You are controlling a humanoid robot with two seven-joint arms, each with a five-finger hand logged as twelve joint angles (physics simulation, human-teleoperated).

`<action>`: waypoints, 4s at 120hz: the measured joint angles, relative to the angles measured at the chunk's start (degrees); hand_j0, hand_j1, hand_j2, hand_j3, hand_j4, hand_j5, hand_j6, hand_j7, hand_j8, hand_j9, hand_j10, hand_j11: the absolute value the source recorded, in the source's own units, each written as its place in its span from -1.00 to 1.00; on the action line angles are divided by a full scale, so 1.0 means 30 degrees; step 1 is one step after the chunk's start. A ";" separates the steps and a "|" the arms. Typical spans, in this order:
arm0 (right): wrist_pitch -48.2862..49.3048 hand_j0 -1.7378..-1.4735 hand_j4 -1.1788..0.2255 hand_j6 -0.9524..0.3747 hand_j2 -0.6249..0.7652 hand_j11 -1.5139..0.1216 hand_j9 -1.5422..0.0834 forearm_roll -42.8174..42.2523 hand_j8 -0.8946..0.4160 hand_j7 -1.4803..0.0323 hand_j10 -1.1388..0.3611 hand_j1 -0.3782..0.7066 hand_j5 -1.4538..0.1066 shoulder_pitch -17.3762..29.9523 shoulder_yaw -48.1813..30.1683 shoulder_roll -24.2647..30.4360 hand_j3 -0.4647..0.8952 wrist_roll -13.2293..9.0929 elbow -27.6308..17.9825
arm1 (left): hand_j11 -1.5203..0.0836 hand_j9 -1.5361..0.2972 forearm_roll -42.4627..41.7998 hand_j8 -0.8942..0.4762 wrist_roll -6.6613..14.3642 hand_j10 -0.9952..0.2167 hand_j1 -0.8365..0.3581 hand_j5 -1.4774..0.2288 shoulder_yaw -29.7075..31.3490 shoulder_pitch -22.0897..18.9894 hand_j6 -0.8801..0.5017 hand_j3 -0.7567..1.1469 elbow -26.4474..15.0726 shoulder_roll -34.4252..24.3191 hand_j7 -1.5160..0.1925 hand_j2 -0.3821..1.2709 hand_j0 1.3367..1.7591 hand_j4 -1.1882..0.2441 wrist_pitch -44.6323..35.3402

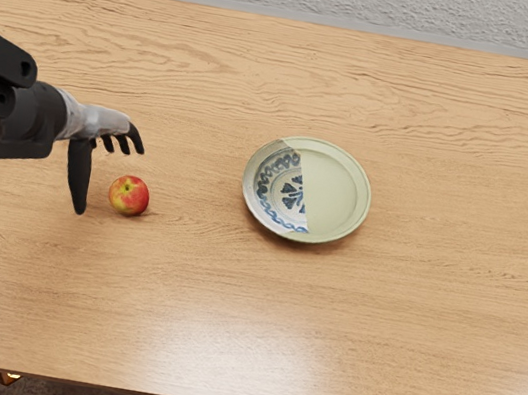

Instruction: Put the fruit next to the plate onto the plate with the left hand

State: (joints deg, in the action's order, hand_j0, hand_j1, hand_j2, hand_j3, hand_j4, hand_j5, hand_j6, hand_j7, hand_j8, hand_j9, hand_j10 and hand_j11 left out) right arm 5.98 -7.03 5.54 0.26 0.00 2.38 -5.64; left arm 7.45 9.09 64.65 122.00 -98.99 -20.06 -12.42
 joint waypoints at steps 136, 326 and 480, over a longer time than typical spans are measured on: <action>0.0000 -0.40 0.63 0.38 -0.11 0.79 0.84 0.0000 0.31 0.89 0.47 -0.87 0.80 0.0000 0.0000 0.0000 -0.32 -0.0001 -0.0011 | 0.50 0.33 -0.0081 -0.05 0.0192 0.24 0.50 0.36 -0.0530 -0.4567 -0.08 -0.20 0.0904 0.2640 0.41 -0.48 0.52 0.32 -0.6849; 0.0000 -0.40 0.63 0.38 -0.11 0.79 0.84 0.0000 0.31 0.89 0.47 -0.87 0.80 0.0000 0.0000 0.0000 -0.32 -0.0001 -0.0005 | 0.12 0.00 -0.0079 -0.39 0.0191 -0.14 -0.01 0.01 -0.1257 -0.6329 -0.41 -0.20 0.3291 0.3347 0.05 -0.39 0.52 0.00 -0.5754; -0.0002 -0.40 0.63 0.38 -0.11 0.79 0.84 0.0000 0.31 0.89 0.47 -0.87 0.80 0.0000 0.0001 0.0000 -0.32 0.0000 -0.0005 | -0.68 -0.66 -0.1913 0.25 0.1381 -0.15 -0.58 -0.68 -0.2295 -0.2262 0.02 -0.20 0.6724 0.2439 -0.66 0.09 0.33 -0.46 1.1811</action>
State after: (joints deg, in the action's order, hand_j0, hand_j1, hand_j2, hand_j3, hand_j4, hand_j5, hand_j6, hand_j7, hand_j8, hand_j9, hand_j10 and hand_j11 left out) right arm 5.97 -7.03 5.54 0.27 0.00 2.38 -5.65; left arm 1.71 13.24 57.77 115.21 -78.82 -12.74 23.02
